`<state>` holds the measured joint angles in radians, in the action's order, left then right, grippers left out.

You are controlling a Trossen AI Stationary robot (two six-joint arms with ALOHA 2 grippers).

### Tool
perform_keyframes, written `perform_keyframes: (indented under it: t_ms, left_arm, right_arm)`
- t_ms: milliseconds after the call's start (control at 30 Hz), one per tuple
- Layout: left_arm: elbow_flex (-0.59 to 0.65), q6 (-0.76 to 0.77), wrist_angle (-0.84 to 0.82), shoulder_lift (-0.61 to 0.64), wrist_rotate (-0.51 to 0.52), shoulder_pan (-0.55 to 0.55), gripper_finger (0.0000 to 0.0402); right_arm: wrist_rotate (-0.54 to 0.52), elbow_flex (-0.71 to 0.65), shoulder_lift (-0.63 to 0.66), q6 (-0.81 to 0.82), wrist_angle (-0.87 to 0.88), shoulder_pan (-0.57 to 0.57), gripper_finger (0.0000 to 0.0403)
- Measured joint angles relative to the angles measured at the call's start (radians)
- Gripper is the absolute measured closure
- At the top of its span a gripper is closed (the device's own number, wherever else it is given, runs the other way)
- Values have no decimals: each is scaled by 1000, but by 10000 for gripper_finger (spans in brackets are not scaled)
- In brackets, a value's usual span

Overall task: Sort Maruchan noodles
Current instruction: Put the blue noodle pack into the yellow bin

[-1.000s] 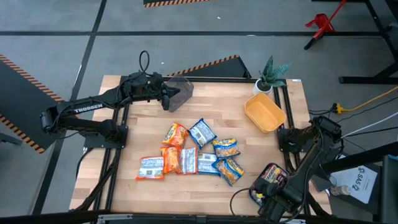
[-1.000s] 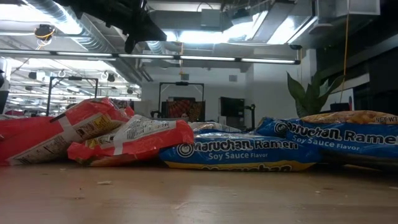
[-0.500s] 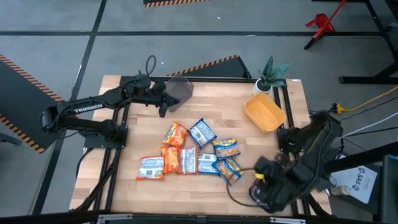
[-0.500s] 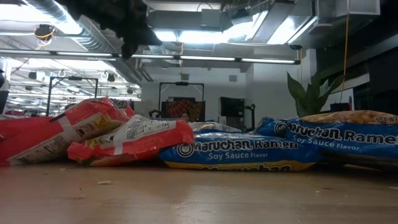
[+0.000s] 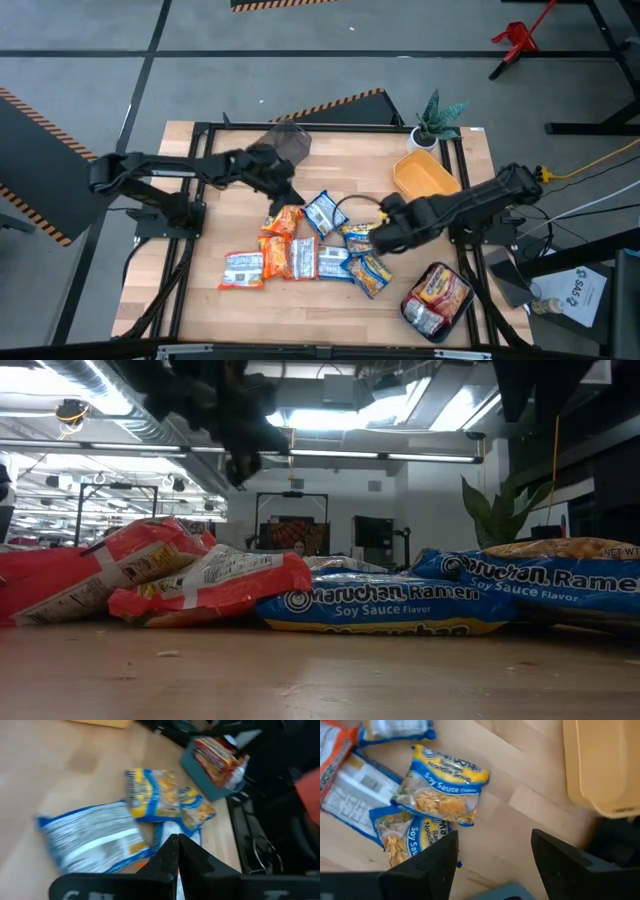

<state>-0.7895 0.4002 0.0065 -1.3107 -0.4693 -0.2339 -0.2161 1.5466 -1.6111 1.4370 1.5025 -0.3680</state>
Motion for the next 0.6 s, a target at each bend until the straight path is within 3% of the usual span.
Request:
perform_keyframes:
  t_ms: [167,300,433,600]
  left_arm:
    - [1,-9,208,-133,-61,69,396]
    - [-12,-46,350,-218,-87,100,369]
    - [-83,-143,363,-297,-98,119,331]
    - [-210,-145,316,-402,-44,113,302]
  right_arm:
    - [-48,-167,202,141,-122,22,169]
    - [-76,-315,371,252,-168,22,168]
    - [-97,-473,468,266,-333,22,168]
    - [-95,-642,490,299,-521,22,168]
